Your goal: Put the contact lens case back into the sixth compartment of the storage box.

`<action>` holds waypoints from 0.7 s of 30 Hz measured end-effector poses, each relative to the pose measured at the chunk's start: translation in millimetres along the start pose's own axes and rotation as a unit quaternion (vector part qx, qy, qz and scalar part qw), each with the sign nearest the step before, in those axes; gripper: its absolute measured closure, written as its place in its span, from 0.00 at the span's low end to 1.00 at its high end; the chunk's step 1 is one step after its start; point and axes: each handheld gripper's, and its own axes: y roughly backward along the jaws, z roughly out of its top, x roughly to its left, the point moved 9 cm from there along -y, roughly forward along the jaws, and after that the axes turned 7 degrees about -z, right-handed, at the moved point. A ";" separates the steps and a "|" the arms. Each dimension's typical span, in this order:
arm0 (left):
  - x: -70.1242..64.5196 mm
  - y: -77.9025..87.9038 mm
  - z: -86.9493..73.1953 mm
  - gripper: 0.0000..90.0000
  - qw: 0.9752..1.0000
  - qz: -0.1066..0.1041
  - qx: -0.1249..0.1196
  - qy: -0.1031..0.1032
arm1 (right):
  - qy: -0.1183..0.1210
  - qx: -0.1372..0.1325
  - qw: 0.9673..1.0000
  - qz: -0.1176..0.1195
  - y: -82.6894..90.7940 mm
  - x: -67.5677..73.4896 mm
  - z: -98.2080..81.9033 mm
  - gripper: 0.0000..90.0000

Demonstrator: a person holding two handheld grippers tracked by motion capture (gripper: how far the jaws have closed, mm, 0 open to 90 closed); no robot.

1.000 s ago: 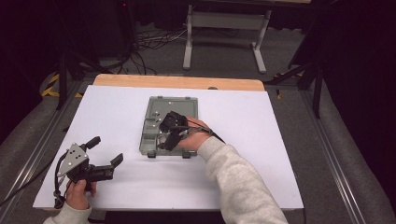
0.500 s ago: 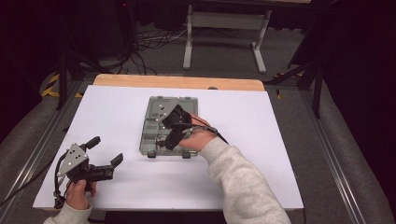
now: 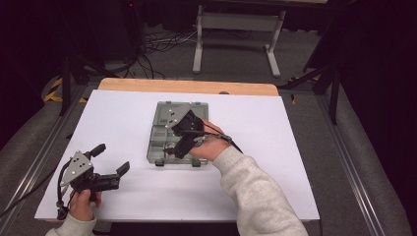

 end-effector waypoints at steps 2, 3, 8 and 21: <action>-0.3 0.1 0.2 0.00 1.000 0.000 -0.001 0.001 | -0.002 -0.003 1.000 -0.002 3.0 0.4 1.3 0.02; -0.3 0.2 0.3 0.00 1.000 0.000 -0.001 0.000 | -0.003 -0.006 1.000 -0.003 5.0 0.9 2.0 0.02; -0.4 -0.3 -0.4 0.00 1.000 0.000 0.001 -0.001 | -0.002 -0.014 1.000 -0.012 15.5 2.0 2.2 0.02; -0.5 -0.5 -0.1 0.00 1.000 0.002 0.001 -0.001 | -0.034 -0.039 0.997 -0.052 54.7 0.1 -14.1 0.03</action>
